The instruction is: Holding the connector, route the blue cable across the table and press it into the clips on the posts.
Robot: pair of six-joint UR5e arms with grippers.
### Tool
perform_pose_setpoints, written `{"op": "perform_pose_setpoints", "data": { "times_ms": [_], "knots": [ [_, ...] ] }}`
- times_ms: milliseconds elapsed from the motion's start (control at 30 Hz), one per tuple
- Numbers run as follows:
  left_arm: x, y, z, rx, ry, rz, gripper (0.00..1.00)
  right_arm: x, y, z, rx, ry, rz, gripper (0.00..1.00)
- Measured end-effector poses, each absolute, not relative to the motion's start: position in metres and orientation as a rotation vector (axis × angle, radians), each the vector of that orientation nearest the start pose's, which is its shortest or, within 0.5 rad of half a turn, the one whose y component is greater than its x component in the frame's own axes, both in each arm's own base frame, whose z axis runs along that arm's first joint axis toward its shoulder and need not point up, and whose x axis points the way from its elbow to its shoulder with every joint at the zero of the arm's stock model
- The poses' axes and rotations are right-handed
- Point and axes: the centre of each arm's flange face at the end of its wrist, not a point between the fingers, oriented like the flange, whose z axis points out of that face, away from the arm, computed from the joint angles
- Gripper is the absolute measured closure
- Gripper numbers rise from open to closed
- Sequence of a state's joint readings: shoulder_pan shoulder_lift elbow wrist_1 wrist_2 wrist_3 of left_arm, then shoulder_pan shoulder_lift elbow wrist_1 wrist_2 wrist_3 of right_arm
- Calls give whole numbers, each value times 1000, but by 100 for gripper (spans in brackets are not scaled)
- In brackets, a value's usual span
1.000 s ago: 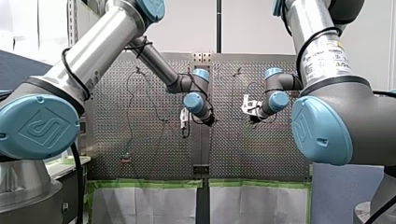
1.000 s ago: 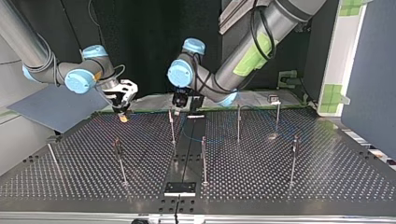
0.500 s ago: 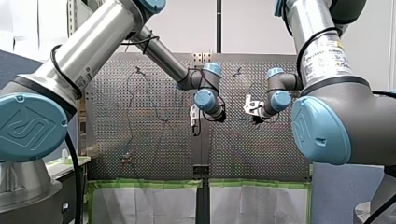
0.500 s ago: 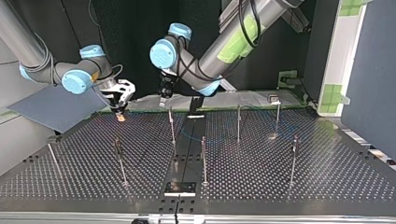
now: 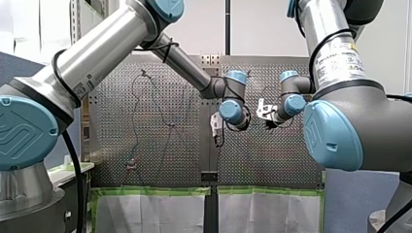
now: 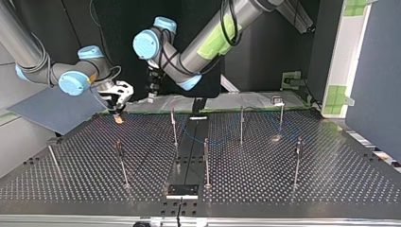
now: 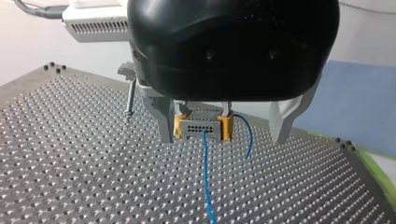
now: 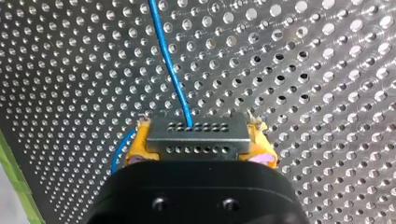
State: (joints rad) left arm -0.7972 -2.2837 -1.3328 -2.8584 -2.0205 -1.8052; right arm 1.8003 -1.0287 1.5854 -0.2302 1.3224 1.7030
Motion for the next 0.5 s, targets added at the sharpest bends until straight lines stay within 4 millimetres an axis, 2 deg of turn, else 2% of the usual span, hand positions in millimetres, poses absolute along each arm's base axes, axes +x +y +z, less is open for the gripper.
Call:
{"op": "perform_pose_setpoints", "data": {
  "times_ms": [267,500],
  "knots": [
    [447,-558,212,79,1703,-321,0,290,-561,194,-2422,1839,-2002,100],
    [458,-563,202,72,1725,-315,0,291,-561,194,-2419,1832,-2005,100]
  ]
}}
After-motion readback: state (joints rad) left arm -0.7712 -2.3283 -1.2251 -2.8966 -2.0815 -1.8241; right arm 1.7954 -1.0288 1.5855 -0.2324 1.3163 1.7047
